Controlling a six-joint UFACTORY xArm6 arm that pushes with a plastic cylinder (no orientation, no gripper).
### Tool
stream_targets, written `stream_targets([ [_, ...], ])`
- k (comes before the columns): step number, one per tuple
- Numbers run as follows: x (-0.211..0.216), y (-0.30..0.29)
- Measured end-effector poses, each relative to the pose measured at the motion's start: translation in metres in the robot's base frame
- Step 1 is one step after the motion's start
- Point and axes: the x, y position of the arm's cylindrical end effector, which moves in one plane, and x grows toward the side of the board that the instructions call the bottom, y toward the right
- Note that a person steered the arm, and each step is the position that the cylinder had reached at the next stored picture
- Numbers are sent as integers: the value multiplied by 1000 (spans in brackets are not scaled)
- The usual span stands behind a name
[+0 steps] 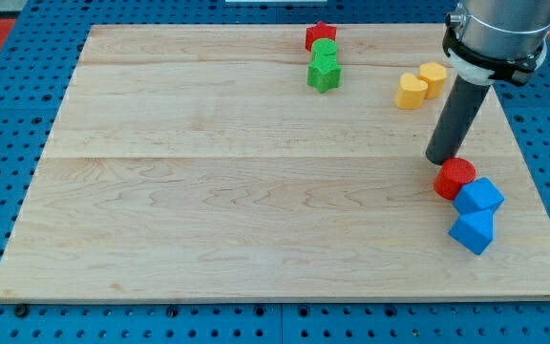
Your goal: Push the red circle closer to the green star
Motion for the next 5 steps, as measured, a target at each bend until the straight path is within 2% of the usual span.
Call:
stream_targets([
  [2, 5, 62],
  [3, 37, 59],
  [5, 41, 22],
])
